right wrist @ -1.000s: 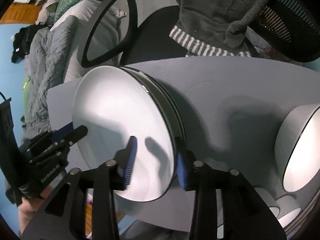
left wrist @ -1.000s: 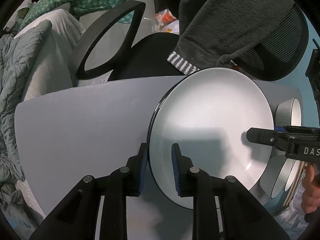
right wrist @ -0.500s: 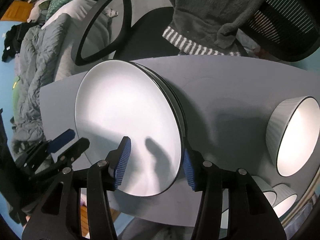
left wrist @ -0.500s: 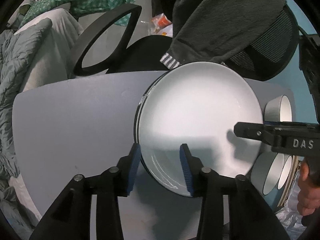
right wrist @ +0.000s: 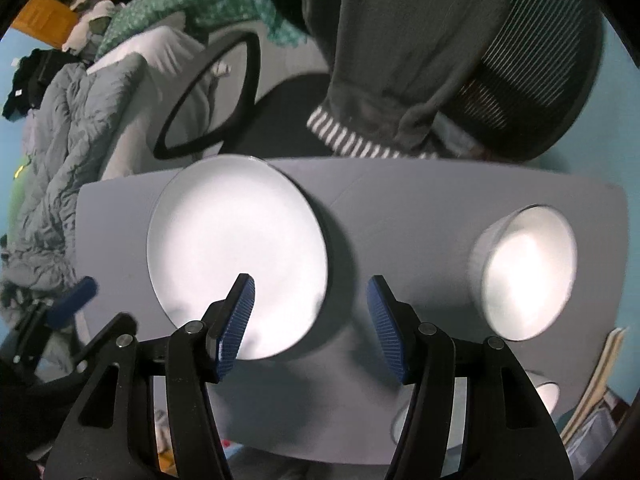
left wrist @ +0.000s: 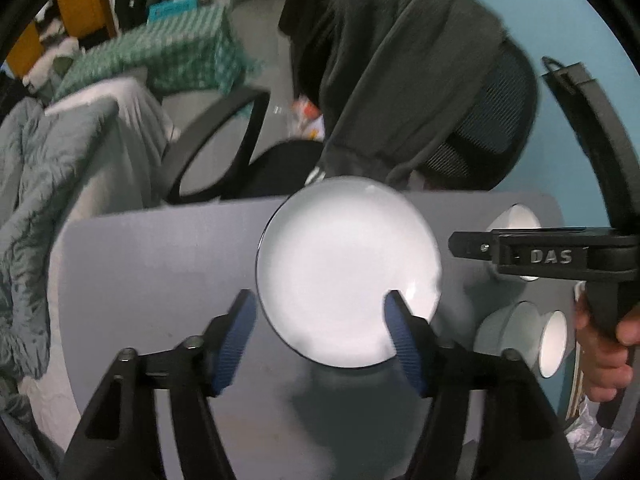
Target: Organize plates and bowls
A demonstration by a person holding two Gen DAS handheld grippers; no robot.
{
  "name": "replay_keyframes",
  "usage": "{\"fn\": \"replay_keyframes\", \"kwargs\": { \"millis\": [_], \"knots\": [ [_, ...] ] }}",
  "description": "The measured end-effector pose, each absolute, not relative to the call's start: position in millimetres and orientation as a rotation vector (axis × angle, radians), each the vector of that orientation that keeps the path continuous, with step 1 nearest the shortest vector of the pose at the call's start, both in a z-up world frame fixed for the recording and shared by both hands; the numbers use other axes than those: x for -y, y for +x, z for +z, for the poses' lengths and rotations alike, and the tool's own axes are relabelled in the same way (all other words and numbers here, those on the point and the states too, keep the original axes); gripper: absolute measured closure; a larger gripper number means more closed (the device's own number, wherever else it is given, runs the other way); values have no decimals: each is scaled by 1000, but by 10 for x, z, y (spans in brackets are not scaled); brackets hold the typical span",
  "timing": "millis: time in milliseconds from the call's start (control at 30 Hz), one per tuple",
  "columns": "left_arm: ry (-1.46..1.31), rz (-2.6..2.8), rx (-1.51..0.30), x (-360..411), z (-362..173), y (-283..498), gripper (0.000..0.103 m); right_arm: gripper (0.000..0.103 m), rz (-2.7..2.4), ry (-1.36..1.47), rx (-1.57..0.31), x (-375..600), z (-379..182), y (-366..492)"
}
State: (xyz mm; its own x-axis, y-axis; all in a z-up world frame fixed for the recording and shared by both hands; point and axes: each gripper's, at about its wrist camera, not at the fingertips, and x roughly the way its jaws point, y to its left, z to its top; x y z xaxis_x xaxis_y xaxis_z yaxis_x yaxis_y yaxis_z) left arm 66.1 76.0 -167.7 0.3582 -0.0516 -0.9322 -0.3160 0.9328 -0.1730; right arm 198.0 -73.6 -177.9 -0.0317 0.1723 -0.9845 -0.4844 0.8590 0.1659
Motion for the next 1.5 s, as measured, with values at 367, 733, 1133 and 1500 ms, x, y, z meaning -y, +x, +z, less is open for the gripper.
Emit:
{"fn": "replay_keyframes", "kwargs": {
  "millis": [367,733,1133,1500],
  "knots": [
    [-340,155,-1025,-629,-981,367,22,40,515,-289,-1267,1030,-967,1663],
    [-378,59,-923,-522,-575,102,12,33,445,-291,-1105,1345,-459,1344],
    [-338,-7,-890,-325,-274,-92,11,32,350,-208,-1047,1713,-167,1055],
    [-306,-38,-856,-240,-124,-194,11,32,255,-157,-1026,2045,-10,850]
  ]
}}
